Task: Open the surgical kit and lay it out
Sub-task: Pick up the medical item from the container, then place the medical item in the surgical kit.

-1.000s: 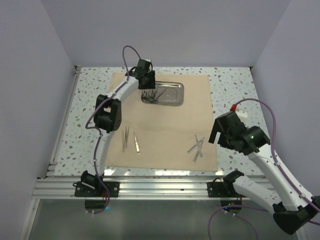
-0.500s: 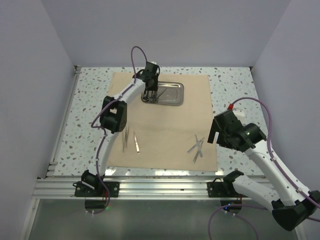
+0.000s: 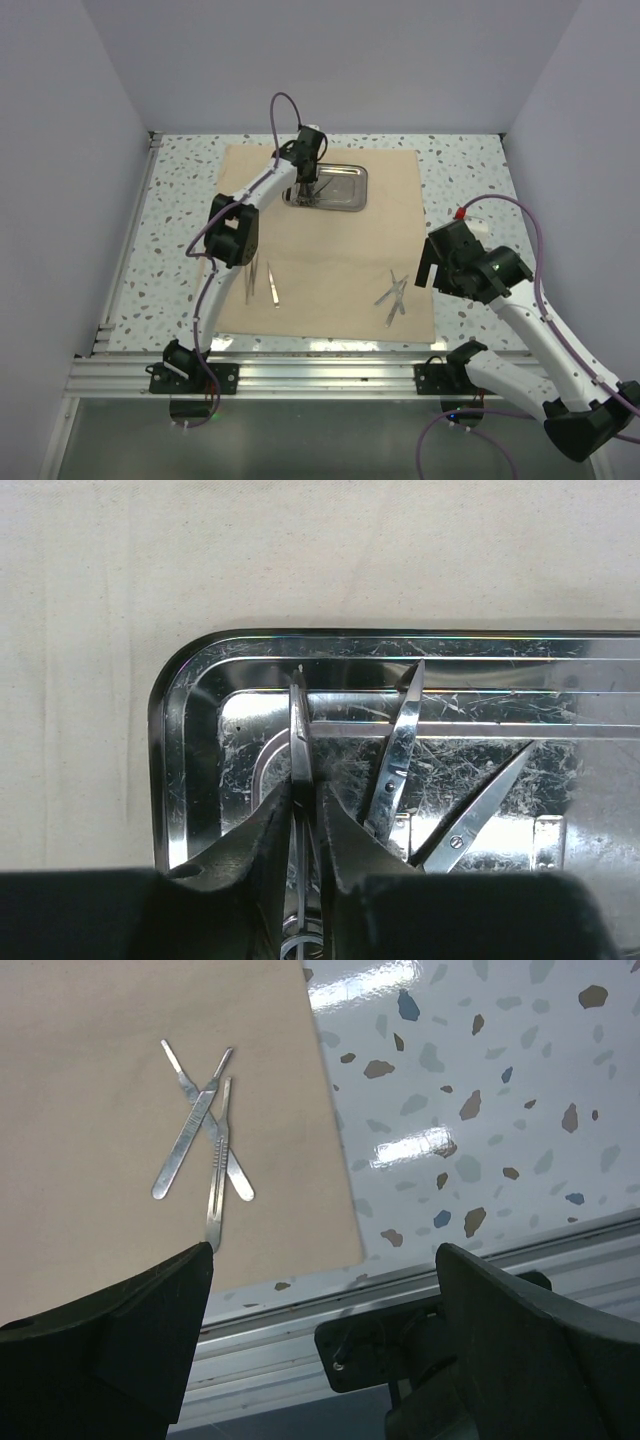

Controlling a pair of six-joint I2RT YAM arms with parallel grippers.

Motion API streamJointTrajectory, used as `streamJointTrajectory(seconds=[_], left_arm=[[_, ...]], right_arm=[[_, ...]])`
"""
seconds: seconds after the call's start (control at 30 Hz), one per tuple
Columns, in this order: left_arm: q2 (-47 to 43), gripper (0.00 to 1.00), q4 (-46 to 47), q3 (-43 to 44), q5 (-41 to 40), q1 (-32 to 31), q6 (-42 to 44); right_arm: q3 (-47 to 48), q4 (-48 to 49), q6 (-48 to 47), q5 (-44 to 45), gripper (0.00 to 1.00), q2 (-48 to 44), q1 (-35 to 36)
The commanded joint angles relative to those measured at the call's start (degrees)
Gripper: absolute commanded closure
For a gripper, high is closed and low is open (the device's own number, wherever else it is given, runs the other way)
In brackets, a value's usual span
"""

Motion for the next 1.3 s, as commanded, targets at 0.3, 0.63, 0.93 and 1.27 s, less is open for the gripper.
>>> streamJointTrajectory(seconds=[0.3,0.63,0.93,1.27], left_arm=[[0.5,1.00,-3.3,-2.5,3.7,2.9,2.9],[-10.1,1.00,3.8,-3.7,-3.6,0.5,3.2],[-14.8,1.00,4.8,-1.7,-11.3,-2.4,7.0],[-16.5,1.00,4.1,-6.6,-25.5,-4.3,13.7]], right_arm=[[0.5,1.1,-0.6,0.0,0.02,-2.3,0.0],[0.1,1.5,-0.5,-0.7,0.02,-2.8,-0.1],[0.0,1.9,-0.9,-1.2,0.02,-3.1,0.0],[-0.4,2.5,-1.4,-2.2,0.02,-3.5,0.0]])
